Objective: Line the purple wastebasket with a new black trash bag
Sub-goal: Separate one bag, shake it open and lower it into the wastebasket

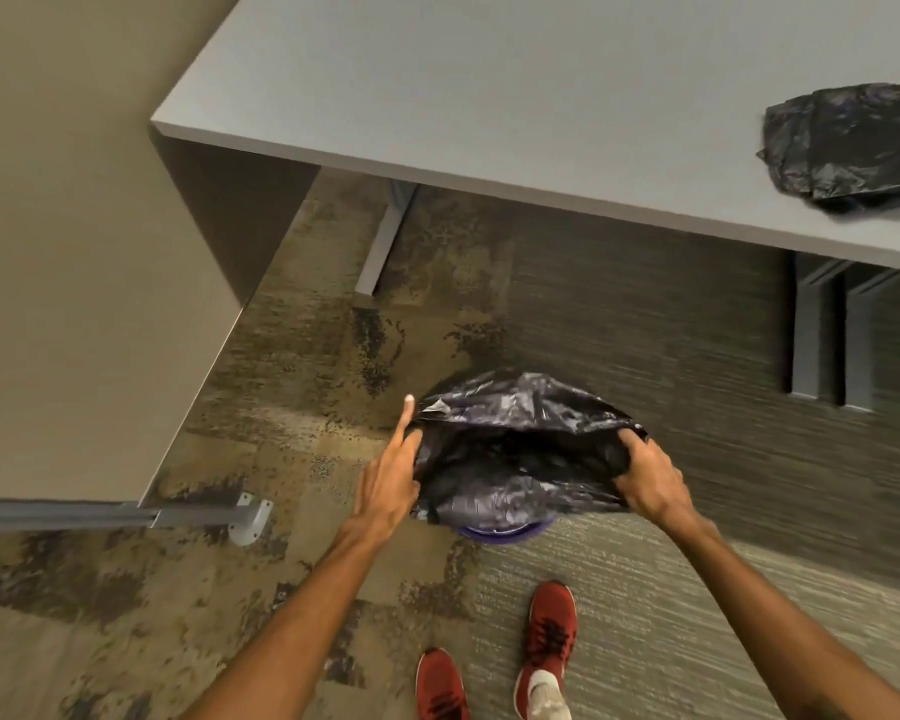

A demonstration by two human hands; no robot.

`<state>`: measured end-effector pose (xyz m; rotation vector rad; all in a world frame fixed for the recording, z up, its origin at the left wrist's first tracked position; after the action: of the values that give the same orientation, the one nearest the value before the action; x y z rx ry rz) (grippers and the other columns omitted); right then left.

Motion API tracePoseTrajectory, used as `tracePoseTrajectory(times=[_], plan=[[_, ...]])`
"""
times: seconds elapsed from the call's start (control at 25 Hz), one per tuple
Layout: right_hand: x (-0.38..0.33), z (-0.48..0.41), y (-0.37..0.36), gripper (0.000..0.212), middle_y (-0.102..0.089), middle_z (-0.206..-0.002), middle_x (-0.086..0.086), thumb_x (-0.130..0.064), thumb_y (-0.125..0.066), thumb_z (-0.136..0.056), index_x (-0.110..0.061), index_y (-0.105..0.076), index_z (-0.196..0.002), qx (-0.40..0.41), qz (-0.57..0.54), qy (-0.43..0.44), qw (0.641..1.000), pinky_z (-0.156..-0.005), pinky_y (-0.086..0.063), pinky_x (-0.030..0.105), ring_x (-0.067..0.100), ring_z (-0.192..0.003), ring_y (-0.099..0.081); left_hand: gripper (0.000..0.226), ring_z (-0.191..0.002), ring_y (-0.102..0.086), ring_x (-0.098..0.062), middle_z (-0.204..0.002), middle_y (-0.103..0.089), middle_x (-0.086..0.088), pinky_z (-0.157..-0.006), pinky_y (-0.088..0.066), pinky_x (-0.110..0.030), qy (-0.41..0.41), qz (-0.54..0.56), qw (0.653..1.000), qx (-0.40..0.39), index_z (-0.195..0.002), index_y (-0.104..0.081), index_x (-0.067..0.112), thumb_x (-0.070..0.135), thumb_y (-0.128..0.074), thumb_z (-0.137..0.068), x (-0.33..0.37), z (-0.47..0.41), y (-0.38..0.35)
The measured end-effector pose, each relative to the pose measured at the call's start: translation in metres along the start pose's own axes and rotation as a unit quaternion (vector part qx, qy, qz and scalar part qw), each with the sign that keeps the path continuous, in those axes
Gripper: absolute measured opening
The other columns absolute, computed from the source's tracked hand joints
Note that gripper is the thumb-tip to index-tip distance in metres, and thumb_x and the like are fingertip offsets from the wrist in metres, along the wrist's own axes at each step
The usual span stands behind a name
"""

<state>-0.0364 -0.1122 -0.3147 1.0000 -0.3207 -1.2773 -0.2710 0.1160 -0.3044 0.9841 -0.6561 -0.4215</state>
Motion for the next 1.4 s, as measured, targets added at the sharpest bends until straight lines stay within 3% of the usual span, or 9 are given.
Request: tracePoseTrajectory(times=[0.16, 0.28, 0.4, 0.48, 0.6, 0.72, 0.88, 1.04, 1.4], plan=[[0.012, -0.004, 0.003, 0.033, -0.072, -0.099, 0.012, 0.002, -0.064, -0.078, -0.019, -0.069, -0.103, -0.101, -0.063, -0.019, 0.993, -0.074, -0.051, 0.035, 0.023, -0.083, -0.067, 0.048, -0.096, -0.069, -0.024, -0.157, -0.039, 0.000, -0.073, -0.060, -0.033, 0.064, 0.093, 0.988, -0.105, -0.122, -0.053, 0.021, 0.003, -0.074, -0.083, -0.023, 0.000, 0.011], [0.002, -0.007, 0.019, 0.030, -0.073, -0.097, 0.012, 0.002, -0.065, -0.076, -0.024, -0.064, -0.091, -0.075, -0.075, 0.012, 0.994, -0.071, -0.052, 0.038, 0.029, -0.084, -0.067, 0.050, -0.076, -0.067, 0.004, -0.133, -0.060, -0.010, -0.059, -0.056, -0.015, 0.075, 0.212, 0.948, -0.225, -0.131, -0.055, 0.028, 0.004, -0.067, -0.089, -0.026, -0.002, 0.026], [-0.022, 0.006, 0.045, 0.034, -0.062, -0.105, 0.012, 0.001, -0.067, -0.078, -0.019, -0.053, -0.102, 0.237, -0.128, 0.084, 0.959, -0.072, -0.045, 0.037, 0.039, -0.095, -0.062, 0.062, -0.084, -0.068, -0.007, -0.169, 0.006, 0.008, -0.069, -0.063, -0.031, -0.005, 0.164, 0.983, 0.087, -0.137, -0.049, 0.021, 0.013, -0.076, -0.082, -0.003, -0.010, 0.054], [-0.039, 0.025, 0.046, 0.050, -0.054, -0.120, 0.013, 0.001, -0.066, -0.082, -0.019, -0.046, -0.123, 0.336, -0.127, 0.138, 0.923, -0.069, -0.052, 0.043, 0.043, -0.091, -0.062, 0.061, -0.059, -0.064, -0.010, -0.168, 0.010, 0.012, -0.047, -0.058, -0.027, -0.069, 0.102, 0.969, 0.214, -0.141, -0.045, 0.020, 0.014, -0.071, -0.086, 0.012, -0.003, 0.057], [-0.034, 0.029, 0.015, 0.051, -0.056, -0.127, 0.014, -0.003, -0.056, -0.088, -0.016, -0.045, -0.136, 0.185, -0.030, 0.121, 0.975, -0.065, -0.052, 0.048, 0.050, -0.089, -0.064, 0.072, -0.052, -0.060, -0.013, -0.158, -0.038, -0.002, -0.046, -0.055, -0.024, -0.090, 0.038, 0.991, 0.095, -0.155, -0.026, 0.023, 0.010, -0.063, -0.095, 0.005, 0.007, 0.020], [-0.007, 0.018, -0.016, 0.036, -0.058, -0.131, 0.018, -0.012, -0.053, -0.088, -0.007, -0.056, -0.124, -0.025, 0.065, -0.011, 0.998, -0.087, -0.050, 0.046, 0.047, -0.114, -0.058, 0.072, -0.063, -0.064, -0.012, -0.169, -0.006, 0.004, -0.054, -0.055, -0.018, -0.067, -0.006, 0.997, -0.050, -0.150, -0.037, 0.016, -0.007, -0.065, -0.087, -0.016, 0.010, -0.010], [-0.003, 0.008, -0.017, 0.028, -0.063, -0.120, 0.018, -0.019, -0.063, -0.083, -0.006, -0.061, -0.108, 0.022, -0.024, -0.037, 0.999, -0.088, -0.049, 0.045, 0.043, -0.110, -0.060, 0.040, -0.078, -0.069, -0.019, -0.167, 0.010, 0.018, -0.058, -0.059, -0.034, -0.036, 0.075, 0.995, -0.048, -0.107, -0.055, 0.012, -0.008, -0.074, -0.079, -0.020, 0.005, -0.002], [0.006, -0.001, -0.020, 0.039, -0.066, -0.119, 0.016, -0.019, -0.072, -0.080, -0.011, -0.062, -0.117, 0.031, -0.067, -0.037, 0.997, -0.092, -0.048, 0.044, 0.038, -0.113, -0.060, 0.076, -0.125, -0.060, -0.024, -0.167, 0.009, 0.016, -0.089, -0.059, -0.043, -0.031, 0.141, 0.989, -0.040, -0.134, -0.050, 0.020, -0.004, -0.082, -0.069, -0.032, -0.004, -0.004], [0.033, -0.045, -0.071, 0.024, -0.057, -0.065, 0.004, 0.006, -0.062, -0.075, -0.012, -0.056, -0.090, -0.086, -0.294, -0.084, 0.948, -0.049, -0.041, 0.028, 0.015, -0.059, -0.052, 0.095, -0.140, -0.047, -0.026, -0.168, 0.010, 0.010, -0.097, -0.052, -0.037, -0.016, 0.126, 0.990, -0.066, -0.145, -0.040, 0.026, 0.001, -0.086, -0.066, -0.070, -0.038, -0.083]])
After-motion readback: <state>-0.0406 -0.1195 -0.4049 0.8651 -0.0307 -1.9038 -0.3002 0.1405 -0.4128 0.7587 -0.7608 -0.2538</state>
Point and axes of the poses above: each hand's wrist, its own z-axis away from the middle knuckle, its own y-axis out of the back of the hand, x = y × z, the point moved 3 cm from there along -z, towards the middle knuckle
